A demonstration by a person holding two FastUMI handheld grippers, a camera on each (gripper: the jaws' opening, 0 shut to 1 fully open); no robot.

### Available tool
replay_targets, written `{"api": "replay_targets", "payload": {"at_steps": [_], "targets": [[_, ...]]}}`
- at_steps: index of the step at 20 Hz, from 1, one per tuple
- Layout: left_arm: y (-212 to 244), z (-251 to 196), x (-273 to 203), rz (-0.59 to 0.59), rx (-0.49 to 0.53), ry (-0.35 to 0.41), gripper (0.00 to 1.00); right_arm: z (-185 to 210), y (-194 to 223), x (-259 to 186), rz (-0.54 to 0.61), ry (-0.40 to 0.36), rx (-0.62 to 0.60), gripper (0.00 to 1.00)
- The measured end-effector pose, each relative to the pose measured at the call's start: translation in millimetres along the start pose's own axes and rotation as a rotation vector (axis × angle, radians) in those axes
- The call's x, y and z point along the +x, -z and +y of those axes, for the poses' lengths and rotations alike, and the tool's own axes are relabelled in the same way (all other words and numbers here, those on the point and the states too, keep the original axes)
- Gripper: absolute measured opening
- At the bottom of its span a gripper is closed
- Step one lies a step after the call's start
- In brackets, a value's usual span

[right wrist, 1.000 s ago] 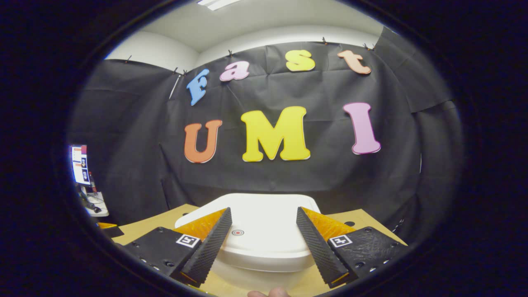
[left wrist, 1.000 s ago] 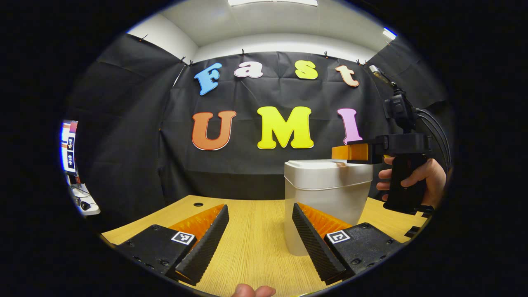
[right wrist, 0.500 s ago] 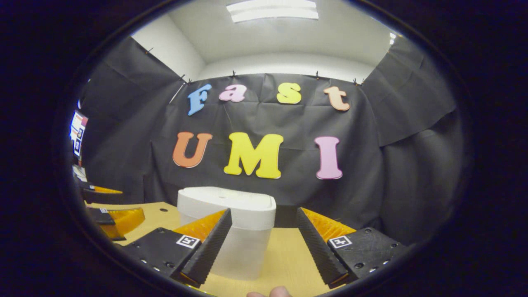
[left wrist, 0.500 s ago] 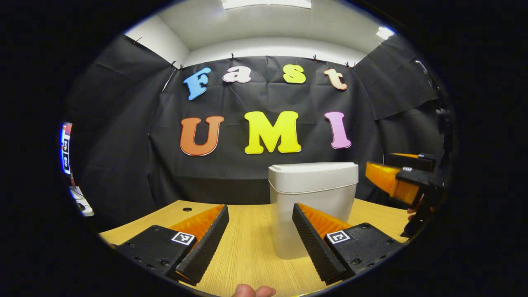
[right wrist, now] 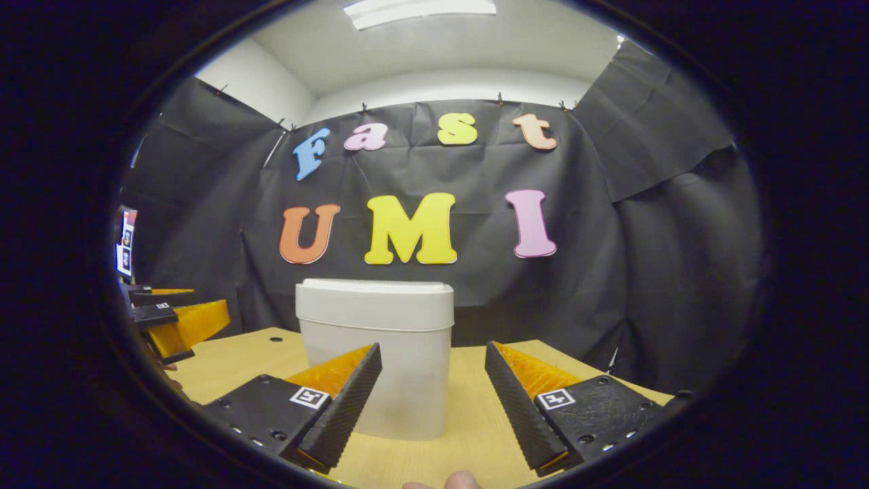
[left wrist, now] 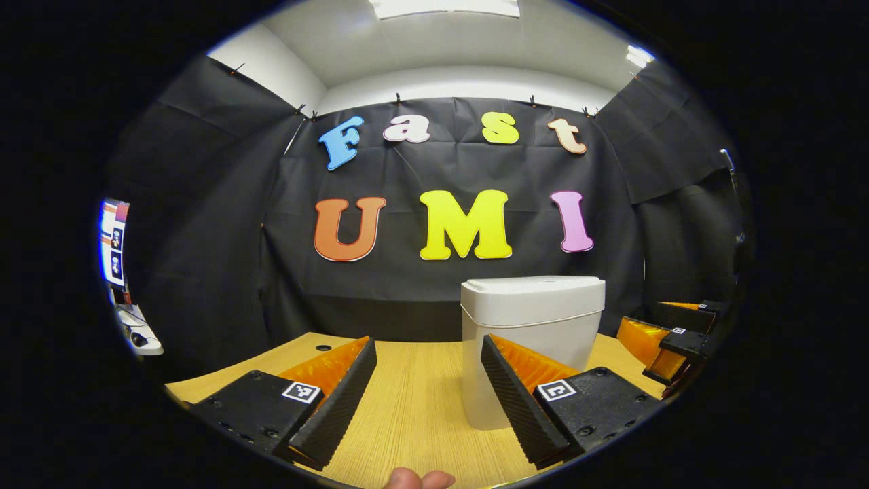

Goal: Press the lid of the desktop garbage bin to open it, pick up the crumpled paper on the desktop and throw it into the bin, then pick up the pop can on the desktop and drop it into the bin, and finally close the garbage bin lid.

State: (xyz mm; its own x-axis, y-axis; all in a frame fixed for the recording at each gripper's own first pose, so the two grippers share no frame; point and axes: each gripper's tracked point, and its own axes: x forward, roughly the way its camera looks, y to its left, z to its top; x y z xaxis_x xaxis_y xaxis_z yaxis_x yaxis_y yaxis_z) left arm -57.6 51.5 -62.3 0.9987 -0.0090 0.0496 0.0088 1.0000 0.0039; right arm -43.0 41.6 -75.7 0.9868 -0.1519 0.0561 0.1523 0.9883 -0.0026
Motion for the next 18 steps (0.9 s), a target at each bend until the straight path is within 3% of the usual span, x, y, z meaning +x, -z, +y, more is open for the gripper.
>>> {"api": "replay_targets", "payload": {"at_steps": [8,18], "targets": [[8,-14,2,0.027,-0.057,0.038,1.0,4,-14,-5,-0.03,0.002,-0.025,0.95],[7,-15,1,0.028,-0.032,0.028,1.0,4,-16,-7,-0.032,0.001,-0.01,0.95]]}}
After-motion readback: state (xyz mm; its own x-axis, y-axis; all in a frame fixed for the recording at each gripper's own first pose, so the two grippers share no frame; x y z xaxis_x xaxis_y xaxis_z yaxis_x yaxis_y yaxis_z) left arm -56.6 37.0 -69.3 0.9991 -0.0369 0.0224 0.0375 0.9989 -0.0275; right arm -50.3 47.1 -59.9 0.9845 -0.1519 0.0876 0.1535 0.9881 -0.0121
